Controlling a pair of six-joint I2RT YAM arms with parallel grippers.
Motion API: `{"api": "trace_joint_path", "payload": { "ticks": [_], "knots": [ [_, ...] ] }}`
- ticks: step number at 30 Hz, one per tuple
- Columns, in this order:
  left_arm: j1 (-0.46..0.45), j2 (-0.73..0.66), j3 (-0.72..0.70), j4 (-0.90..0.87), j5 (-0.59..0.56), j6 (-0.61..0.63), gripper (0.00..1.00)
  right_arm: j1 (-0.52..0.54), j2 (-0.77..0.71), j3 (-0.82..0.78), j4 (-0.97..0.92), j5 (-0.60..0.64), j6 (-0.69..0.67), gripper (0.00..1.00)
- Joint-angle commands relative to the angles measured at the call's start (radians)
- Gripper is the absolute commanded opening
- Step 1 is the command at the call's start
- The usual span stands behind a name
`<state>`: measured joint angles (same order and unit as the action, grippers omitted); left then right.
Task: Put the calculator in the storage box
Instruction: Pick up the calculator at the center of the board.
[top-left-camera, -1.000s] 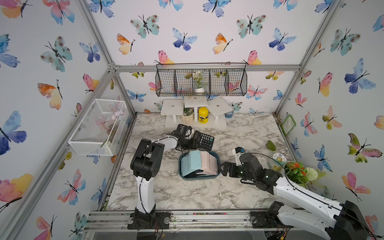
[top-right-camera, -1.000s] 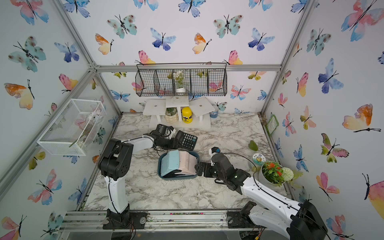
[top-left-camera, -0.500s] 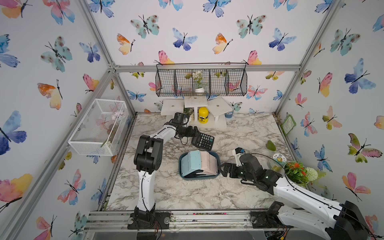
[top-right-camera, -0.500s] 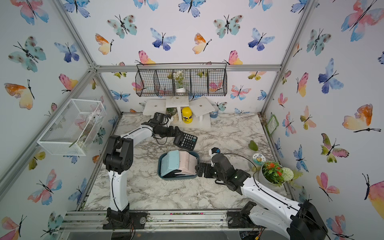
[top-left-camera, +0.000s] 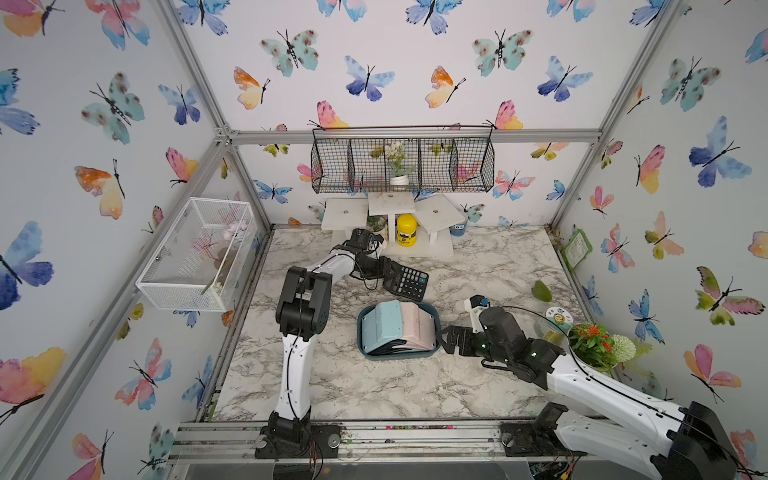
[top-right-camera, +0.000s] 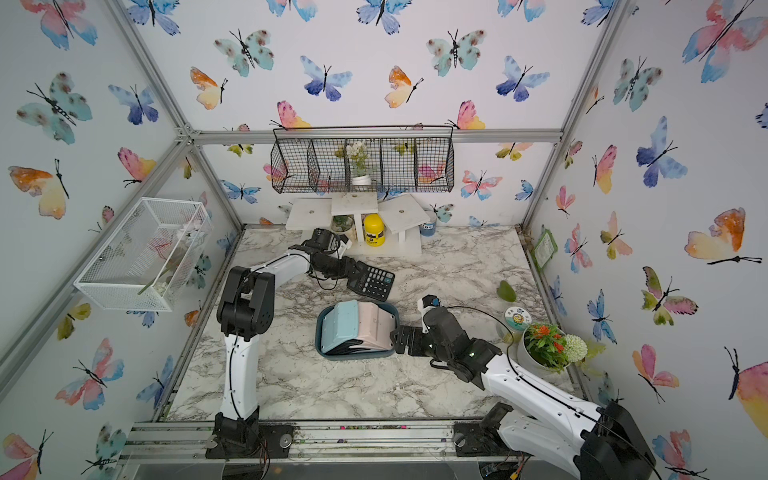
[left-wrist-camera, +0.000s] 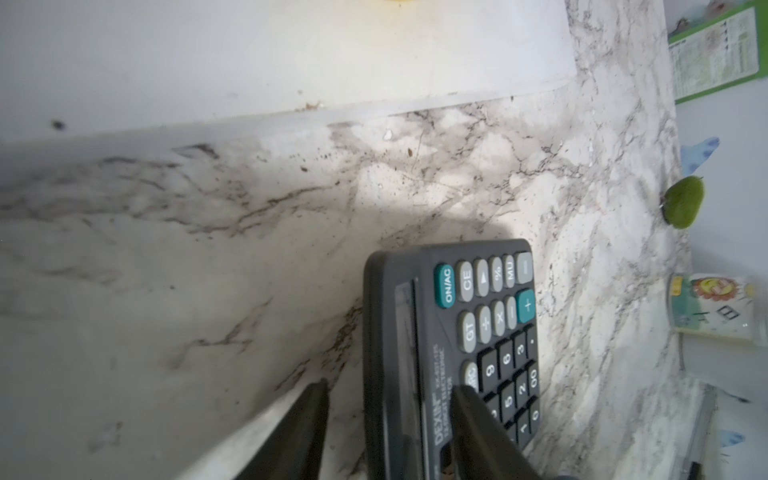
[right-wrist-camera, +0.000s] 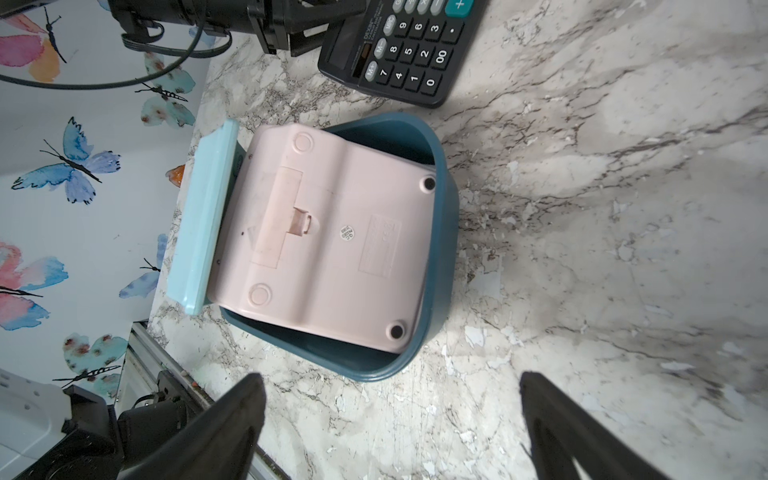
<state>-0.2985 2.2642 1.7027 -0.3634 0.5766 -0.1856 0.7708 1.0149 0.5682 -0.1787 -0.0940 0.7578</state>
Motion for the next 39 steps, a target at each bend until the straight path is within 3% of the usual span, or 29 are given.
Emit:
{"api": "trace_joint_path", "payload": {
  "ticks": [1,11,18,27,34,39],
  "knots": [
    [-0.003,-0.002,-0.021,0.009,0.065,0.008,0.36,-0.008,-0.017,-0.015,-0.005,-0.007,-0.016,0.98],
    [-0.004,-0.078,-0.049,0.036,0.056,-0.031,0.11,-0.008,-0.033,-0.031,-0.006,-0.003,-0.015,0.98],
    [-0.002,-0.177,-0.095,0.085,0.045,-0.072,0.00,-0.008,-0.038,-0.033,-0.009,0.004,-0.018,0.98],
    [-0.021,-0.355,-0.137,0.119,-0.021,-0.078,0.00,-0.011,-0.065,-0.037,-0.031,0.044,-0.014,0.98],
    [-0.051,-0.438,-0.122,0.124,-0.153,-0.131,0.00,-0.013,-0.095,-0.025,-0.072,0.093,-0.015,0.98],
    [-0.114,-0.509,-0.153,0.163,-0.223,-0.064,0.00,-0.017,-0.122,0.001,-0.142,0.168,-0.022,0.98]
  ]
}}
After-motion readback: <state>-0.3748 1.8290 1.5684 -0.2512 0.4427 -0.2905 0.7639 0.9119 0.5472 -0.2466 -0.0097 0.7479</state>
